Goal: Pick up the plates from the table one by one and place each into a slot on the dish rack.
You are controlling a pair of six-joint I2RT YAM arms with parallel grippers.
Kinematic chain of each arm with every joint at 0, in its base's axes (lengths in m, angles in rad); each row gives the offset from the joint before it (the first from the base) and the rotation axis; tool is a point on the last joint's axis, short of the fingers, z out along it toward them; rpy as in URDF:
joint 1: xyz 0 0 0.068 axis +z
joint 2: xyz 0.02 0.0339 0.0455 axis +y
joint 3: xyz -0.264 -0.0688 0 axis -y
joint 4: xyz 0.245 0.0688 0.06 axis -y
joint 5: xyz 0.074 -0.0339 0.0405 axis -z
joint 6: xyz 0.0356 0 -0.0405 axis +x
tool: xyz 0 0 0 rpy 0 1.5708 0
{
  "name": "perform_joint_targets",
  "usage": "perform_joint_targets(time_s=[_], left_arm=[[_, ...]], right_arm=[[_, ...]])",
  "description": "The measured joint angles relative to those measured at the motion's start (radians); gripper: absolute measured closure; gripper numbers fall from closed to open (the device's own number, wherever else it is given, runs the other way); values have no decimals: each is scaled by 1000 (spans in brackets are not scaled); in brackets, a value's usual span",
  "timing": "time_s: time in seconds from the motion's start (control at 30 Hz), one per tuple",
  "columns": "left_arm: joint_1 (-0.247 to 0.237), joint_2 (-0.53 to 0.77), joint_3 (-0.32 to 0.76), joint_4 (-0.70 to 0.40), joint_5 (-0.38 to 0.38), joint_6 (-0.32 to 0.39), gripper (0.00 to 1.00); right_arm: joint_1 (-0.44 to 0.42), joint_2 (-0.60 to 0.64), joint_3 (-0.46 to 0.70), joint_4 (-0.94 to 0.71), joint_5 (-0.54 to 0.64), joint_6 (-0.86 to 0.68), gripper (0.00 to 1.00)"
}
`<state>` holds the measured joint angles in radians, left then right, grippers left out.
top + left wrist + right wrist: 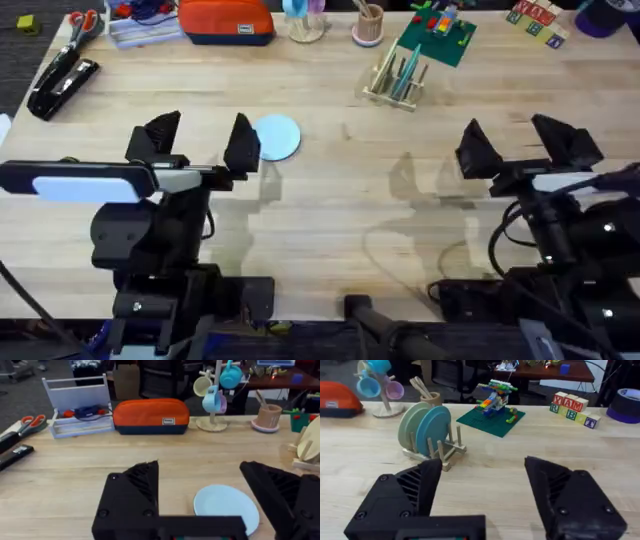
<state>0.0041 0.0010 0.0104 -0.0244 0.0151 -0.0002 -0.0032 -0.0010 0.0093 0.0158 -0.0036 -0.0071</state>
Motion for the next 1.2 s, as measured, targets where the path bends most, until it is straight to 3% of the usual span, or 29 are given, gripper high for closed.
perform_joint_targets(time_s=[0.23, 0.57, 0.8, 1.2], left_arm=[[0, 0, 141, -204, 11, 0, 8], [0, 42, 509, -598, 19, 0, 7], [0, 222, 769, -781, 23, 0, 7], [0, 645, 1151, -1019, 23, 0, 8]], right_arm=[[0, 0, 96, -42, -5, 0, 7], [0, 31, 380, -367, -19, 0, 7], [0, 180, 603, -579, -19, 0, 7], [0, 530, 942, -682, -19, 0, 10]])
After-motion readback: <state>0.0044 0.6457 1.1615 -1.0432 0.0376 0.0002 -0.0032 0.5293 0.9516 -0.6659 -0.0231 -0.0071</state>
